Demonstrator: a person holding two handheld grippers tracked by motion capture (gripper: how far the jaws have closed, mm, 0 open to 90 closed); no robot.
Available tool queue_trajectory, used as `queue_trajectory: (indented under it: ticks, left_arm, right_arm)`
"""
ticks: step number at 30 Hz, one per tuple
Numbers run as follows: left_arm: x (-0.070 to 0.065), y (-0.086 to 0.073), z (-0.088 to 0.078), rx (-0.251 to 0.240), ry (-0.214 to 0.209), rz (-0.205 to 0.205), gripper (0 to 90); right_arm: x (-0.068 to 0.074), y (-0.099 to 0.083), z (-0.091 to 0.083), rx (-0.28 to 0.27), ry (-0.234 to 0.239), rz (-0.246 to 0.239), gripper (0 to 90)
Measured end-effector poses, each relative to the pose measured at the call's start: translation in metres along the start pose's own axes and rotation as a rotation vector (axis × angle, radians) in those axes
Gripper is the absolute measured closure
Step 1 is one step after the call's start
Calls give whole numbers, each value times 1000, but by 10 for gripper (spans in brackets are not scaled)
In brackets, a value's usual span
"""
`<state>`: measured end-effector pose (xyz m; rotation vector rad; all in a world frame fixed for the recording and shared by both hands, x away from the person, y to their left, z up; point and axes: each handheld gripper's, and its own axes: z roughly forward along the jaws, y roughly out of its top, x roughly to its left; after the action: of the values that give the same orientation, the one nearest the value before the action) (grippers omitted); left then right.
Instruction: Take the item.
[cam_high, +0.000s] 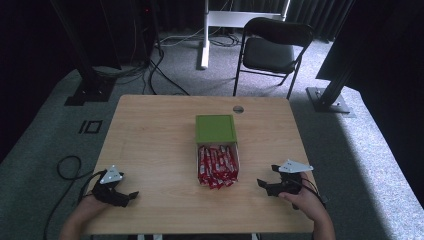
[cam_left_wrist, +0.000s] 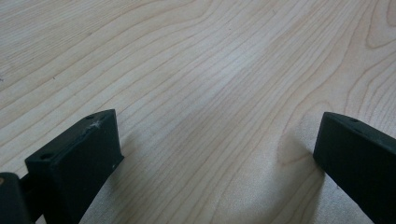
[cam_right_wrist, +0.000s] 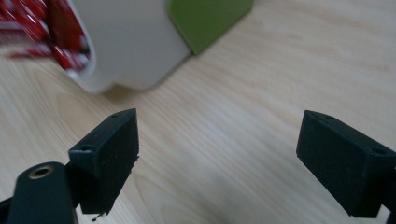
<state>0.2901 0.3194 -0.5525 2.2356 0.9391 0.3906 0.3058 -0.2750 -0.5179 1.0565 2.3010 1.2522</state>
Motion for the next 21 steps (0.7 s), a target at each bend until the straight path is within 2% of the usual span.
queue_trajectory:
  ticks: [7,18,21]
  left_arm:
    - [0,0,0,0,0,0,16]
    - [0,0,0,0,0,0,15]
    - [0,0,0,0,0,0,15]
  right_arm:
    - [11,25,-4,-52,4,-21,132]
    - [28,61,-3,-140,18,9,137]
    - [33,69,-2,-142,14,-3,149]
